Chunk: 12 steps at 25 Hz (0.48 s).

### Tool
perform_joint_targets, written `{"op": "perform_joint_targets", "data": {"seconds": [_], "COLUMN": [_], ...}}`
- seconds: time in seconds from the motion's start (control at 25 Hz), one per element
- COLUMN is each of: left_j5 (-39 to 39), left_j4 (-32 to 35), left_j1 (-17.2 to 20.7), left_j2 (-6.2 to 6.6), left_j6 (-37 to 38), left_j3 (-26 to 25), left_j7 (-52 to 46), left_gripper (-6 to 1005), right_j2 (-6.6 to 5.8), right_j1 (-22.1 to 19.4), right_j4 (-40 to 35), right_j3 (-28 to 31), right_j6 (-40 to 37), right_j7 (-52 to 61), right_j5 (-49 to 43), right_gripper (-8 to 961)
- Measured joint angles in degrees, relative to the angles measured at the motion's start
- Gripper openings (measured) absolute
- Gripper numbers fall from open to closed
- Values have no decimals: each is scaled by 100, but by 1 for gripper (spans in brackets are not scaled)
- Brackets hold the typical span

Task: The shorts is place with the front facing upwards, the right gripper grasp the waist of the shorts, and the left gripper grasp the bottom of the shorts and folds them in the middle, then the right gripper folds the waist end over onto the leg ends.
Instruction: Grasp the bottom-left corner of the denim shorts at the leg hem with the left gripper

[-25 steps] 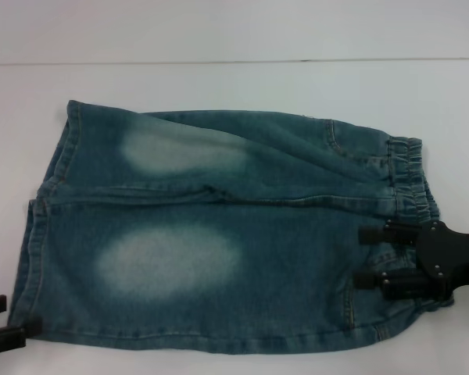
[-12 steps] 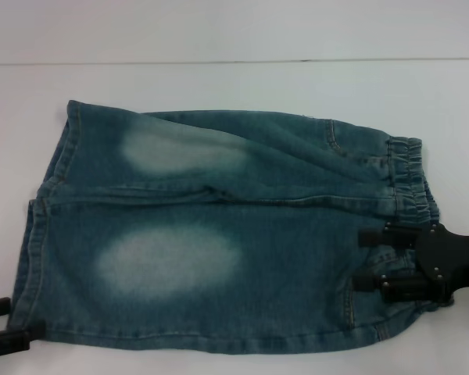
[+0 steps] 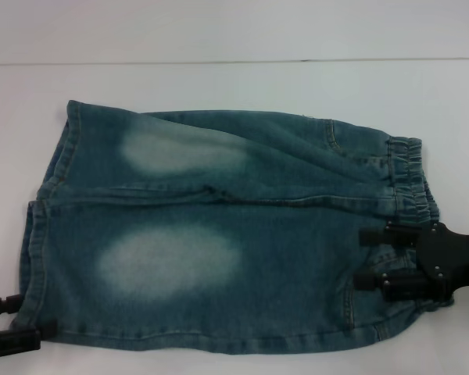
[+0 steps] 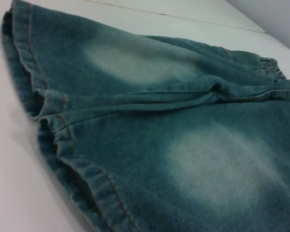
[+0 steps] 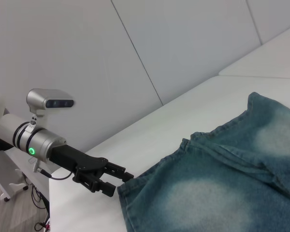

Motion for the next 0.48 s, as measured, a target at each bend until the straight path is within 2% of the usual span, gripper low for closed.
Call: {"op": "perform_joint_targets", "data": {"seconds": [0.48], "left_j5": [78], "left_j4": [3], "left_j1": [-19], "left_j2": [45], "left_j6": [44], "left_j3": [-24], "left_j7": [-50], "left_gripper": [916], "right_j2": [0], "right_j1": [0], "right_j4": [0], "right_j3": [14], "right_j6": [29], "right_j7": [11], "right_j5": [0], "right_gripper": [912]}}
